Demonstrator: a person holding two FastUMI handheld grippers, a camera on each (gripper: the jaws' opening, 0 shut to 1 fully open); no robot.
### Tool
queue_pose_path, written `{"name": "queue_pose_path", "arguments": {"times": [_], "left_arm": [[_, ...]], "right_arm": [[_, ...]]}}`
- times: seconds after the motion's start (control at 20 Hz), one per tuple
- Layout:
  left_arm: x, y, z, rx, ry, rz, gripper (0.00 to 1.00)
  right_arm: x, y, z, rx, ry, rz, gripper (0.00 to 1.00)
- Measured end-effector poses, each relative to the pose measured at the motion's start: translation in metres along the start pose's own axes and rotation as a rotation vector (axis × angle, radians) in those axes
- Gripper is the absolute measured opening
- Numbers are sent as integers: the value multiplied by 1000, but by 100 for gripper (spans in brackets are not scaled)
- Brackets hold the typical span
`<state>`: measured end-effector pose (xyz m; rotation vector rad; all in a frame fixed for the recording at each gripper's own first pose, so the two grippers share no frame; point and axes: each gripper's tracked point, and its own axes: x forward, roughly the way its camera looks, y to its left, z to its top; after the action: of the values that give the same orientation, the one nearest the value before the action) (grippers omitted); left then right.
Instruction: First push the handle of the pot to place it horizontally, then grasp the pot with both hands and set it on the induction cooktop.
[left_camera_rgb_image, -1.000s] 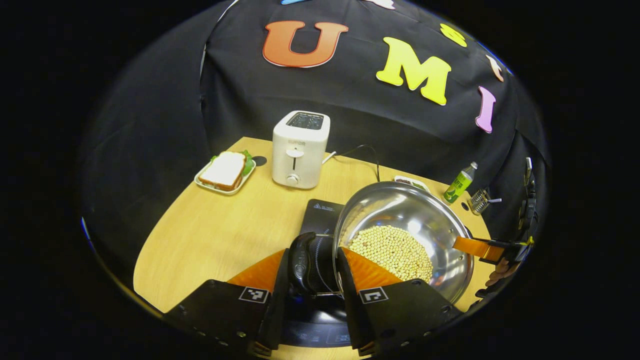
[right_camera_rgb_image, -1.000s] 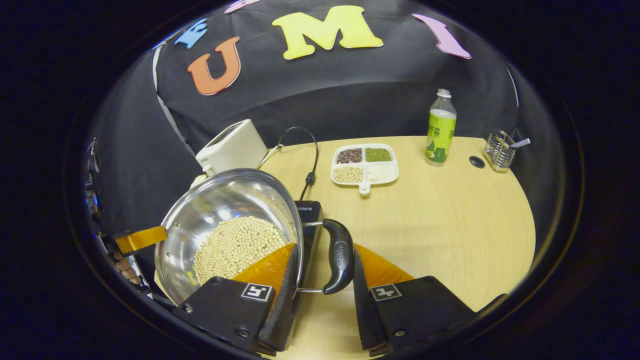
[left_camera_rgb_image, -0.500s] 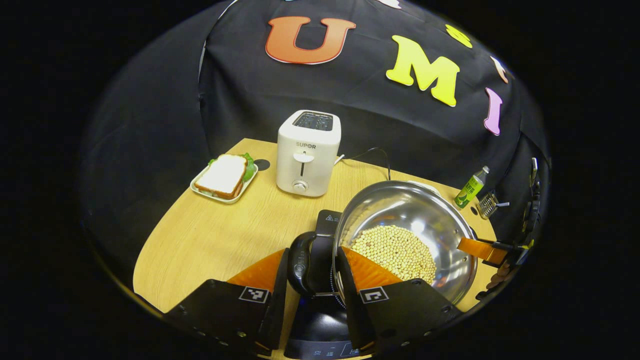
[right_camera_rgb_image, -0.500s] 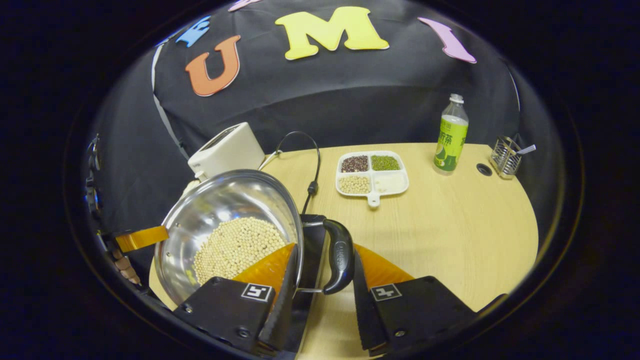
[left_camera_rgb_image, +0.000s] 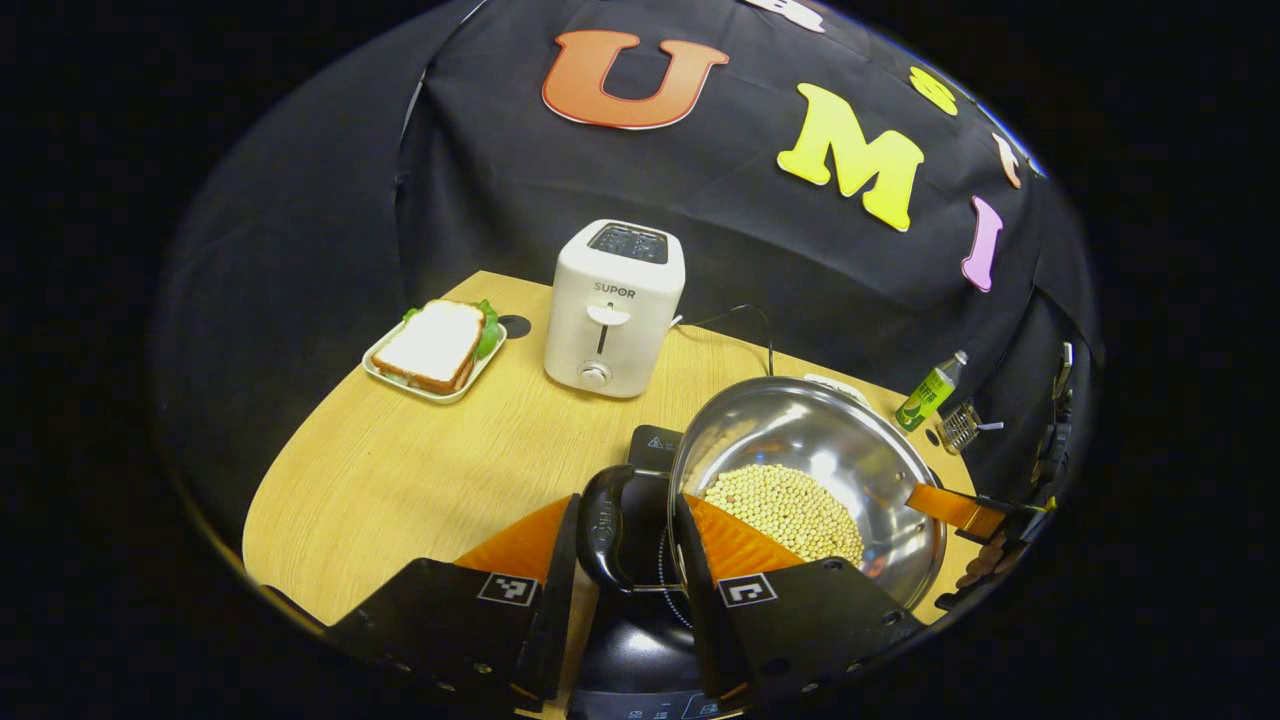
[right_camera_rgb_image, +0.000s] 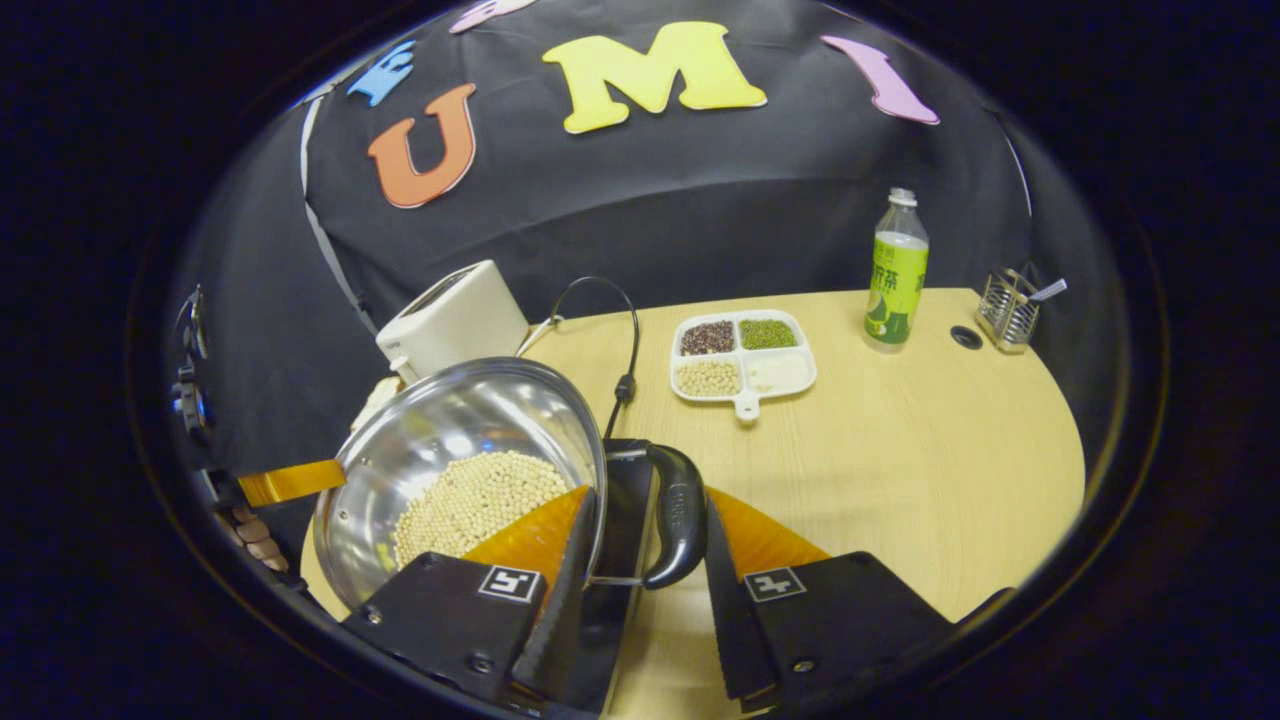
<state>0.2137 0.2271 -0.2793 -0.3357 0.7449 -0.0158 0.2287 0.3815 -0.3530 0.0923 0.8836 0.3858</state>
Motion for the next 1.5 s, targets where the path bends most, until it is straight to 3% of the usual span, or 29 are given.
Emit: {"name": "queue_pose_path", "arguments": {"times": [0.05, 0.1, 0.15, 0.2, 0.25, 0.3, 0.35, 0.45, 0.65, 1.05, 1.2, 1.5], "left_arm": [[1, 0, 1, 1, -1, -4, 41], [1, 0, 0, 1, -2, -6, 52], [0, 0, 0, 5, -3, -2, 55], [0, 1, 1, 14, -9, 2, 45], [-1, 1, 3, 24, -22, 9, 48], [-4, 6, 8, 35, -43, 30, 62], [-4, 8, 13, 40, -69, 47, 68], [-7, 13, 20, 30, -91, 88, 80], [-24, 12, 31, 67, -139, 144, 93], [-85, -48, 44, 44, -236, 72, 96], [-116, -73, 52, 86, -287, 63, 96], [-199, -128, 67, 152, -412, 27, 96]], "right_arm": [[0, 0, -1, -1, -1, 2, 61], [0, -1, 0, -2, -7, 2, 62], [0, -1, 2, -13, -21, 5, 64], [0, -1, 6, -34, -47, 11, 65], [-2, -6, 10, -56, -74, -8, 68], [-5, -9, 14, -64, -102, -15, 72], [-9, -7, 15, -60, -120, -6, 80], [-22, -14, 19, -51, -148, -2, 84], [-56, -38, 26, -60, -197, -17, 90], [-142, -93, 35, -19, -301, -63, 90], [-184, -96, 38, 14, -347, -29, 93], [-282, -136, 58, -9, -518, -128, 93]]}}
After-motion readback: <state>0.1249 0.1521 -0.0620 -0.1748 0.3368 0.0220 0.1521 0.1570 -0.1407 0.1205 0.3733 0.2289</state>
